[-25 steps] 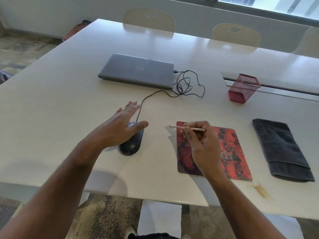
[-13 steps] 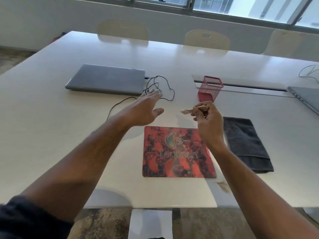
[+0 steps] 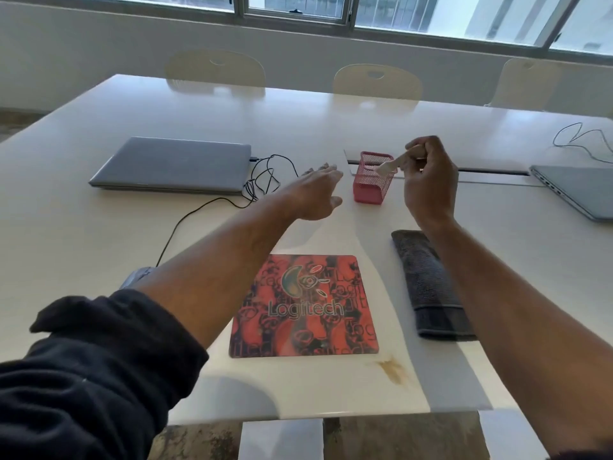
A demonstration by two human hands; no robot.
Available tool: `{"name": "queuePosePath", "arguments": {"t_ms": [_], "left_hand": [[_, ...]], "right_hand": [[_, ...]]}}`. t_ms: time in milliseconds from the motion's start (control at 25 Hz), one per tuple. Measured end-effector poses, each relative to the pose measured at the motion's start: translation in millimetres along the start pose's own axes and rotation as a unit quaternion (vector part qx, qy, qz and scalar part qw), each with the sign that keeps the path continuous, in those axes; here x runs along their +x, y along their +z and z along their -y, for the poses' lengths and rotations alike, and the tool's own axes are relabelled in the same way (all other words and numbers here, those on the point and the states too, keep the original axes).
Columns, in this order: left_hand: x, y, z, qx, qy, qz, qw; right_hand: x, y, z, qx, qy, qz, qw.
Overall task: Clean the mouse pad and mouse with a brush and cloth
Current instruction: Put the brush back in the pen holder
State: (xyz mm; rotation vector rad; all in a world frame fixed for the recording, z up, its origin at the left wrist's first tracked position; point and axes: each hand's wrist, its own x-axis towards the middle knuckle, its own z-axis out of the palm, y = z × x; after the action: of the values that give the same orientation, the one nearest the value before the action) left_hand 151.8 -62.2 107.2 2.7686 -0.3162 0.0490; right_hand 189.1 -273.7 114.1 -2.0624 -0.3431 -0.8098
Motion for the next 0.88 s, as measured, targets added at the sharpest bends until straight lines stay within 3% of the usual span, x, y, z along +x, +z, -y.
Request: {"name": "queuePosePath", "arguments": {"t_ms": [200, 480, 880], "left_hand": [[38, 5, -19, -0.003, 0.021, -0.002, 1.0], [67, 19, -30, 0.036, 0.018, 0.032, 0.999], [79, 34, -31, 0.07, 0.031, 0.041, 0.996]], "right_hand": [[34, 10, -14, -0.05, -0.038, 0.022, 0.998], [50, 32, -36, -0.133, -0.016, 0.122, 0.984], [45, 54, -59, -0.177, 0.006, 0.186, 0.966]]}}
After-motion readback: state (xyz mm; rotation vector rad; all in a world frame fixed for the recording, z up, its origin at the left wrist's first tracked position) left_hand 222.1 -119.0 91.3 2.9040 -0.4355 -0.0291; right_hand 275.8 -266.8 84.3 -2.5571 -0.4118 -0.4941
